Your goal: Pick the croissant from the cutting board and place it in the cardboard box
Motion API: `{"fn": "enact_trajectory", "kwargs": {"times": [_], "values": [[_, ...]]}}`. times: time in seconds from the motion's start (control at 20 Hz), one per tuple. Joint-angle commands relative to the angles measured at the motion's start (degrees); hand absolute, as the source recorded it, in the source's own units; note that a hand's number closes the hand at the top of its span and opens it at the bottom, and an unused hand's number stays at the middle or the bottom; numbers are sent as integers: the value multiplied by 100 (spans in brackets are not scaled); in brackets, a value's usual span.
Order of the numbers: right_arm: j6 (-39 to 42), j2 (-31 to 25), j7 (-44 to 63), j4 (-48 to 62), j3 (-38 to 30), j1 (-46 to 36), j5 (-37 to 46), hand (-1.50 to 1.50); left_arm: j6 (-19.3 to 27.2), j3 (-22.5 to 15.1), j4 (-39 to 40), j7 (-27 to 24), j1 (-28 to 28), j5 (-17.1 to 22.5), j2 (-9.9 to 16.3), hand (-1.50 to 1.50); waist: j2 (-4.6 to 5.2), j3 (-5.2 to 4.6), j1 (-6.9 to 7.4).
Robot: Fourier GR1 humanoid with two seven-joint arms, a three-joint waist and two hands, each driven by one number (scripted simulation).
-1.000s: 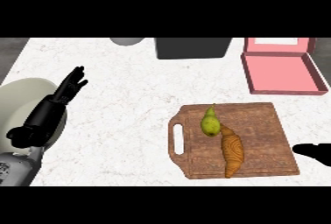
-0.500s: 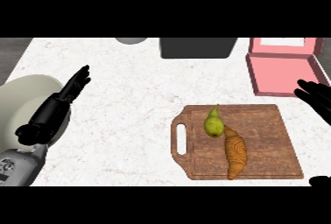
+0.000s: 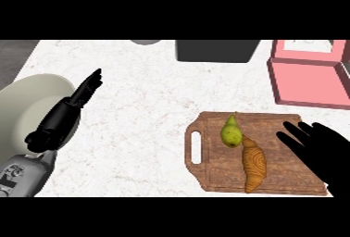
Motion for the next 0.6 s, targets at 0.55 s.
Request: {"fn": "enact_trajectory", "kwargs": {"times": [0.55], "values": [[1458, 2689, 2795, 1180, 2208, -1550, 646, -150, -63, 144, 99, 114, -96, -307, -287, 0, -16, 17, -83]]}}
